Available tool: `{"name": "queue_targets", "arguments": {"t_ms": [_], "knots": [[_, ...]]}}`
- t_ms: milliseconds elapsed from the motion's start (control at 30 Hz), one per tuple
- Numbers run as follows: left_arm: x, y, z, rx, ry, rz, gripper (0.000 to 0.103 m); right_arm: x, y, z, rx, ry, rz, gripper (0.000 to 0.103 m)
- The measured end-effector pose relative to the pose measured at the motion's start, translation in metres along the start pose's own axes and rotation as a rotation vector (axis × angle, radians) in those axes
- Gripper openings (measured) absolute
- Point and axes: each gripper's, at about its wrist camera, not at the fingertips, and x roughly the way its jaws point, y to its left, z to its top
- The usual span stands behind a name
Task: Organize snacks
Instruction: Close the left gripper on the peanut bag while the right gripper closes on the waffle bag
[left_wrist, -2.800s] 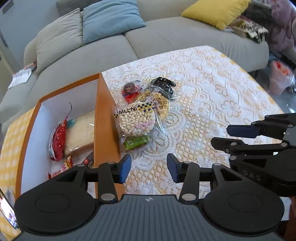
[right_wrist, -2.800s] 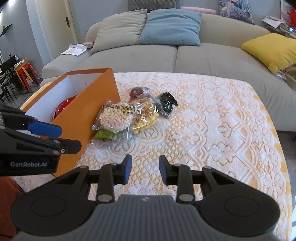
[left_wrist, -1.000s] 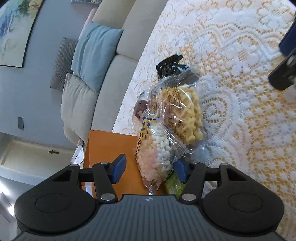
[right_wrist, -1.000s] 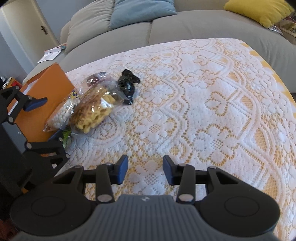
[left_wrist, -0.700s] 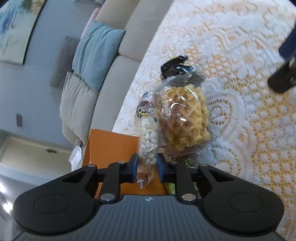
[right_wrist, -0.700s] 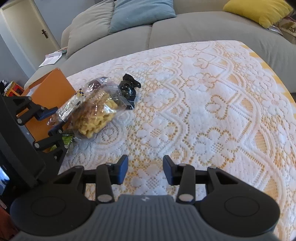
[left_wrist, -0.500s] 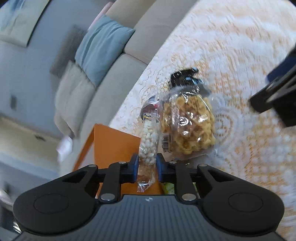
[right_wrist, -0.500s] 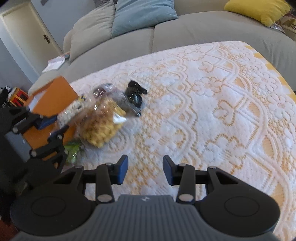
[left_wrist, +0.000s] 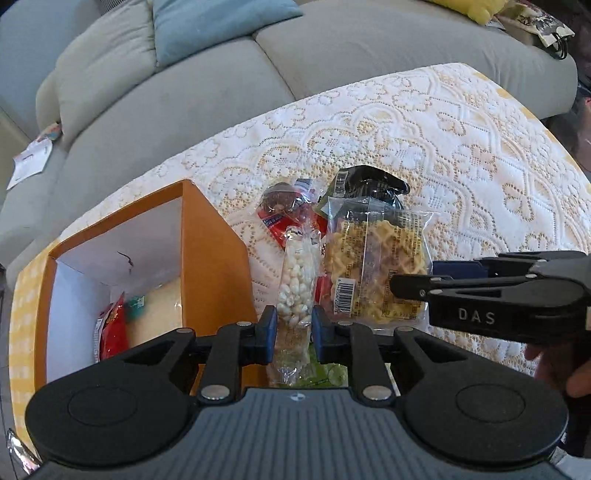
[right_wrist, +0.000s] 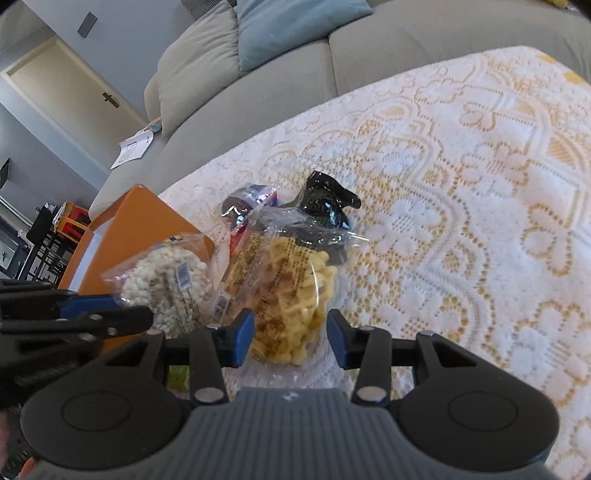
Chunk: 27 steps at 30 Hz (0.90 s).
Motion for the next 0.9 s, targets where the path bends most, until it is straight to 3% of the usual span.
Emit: {"name": "queue_targets", "arguments": {"t_ms": [167, 333, 533, 700, 733, 800, 900], "knots": [[0.004, -0.006, 0.001, 0.079, -0.028, 0.003, 0.031, 0.011, -0.004, 0.007, 0.015, -0.021, 0.014, 0.048], [0.014, -0.020, 0.001, 0.192, -0.042, 0.050, 0.032, 0.017, -0.016, 0.010, 0.068, -0.036, 0.069, 0.050], [0.026, -0.037, -0.003, 0.294, -0.050, 0.078, 0.040, 0.014, -0.023, 0.009, 0.091, -0.037, 0.087, 0.042], [0.035, -0.039, -0.005, 0.290, -0.029, 0.102, 0.039, 0.011, -0.020, 0.010, 0.076, -0.034, 0.084, 0.033], [0.034, -0.038, -0.005, 0.283, -0.029, 0.106, 0.030, 0.010, -0.019, 0.011, 0.067, -0.038, 0.081, 0.030], [0.031, -0.036, -0.006, 0.259, -0.028, 0.113, 0.024, 0.007, -0.014, 0.012, 0.043, -0.046, 0.072, 0.027], [0.026, -0.032, -0.008, 0.209, -0.023, 0.106, 0.024, 0.000, -0.004, 0.012, 0.010, -0.052, 0.051, 0.022]]}}
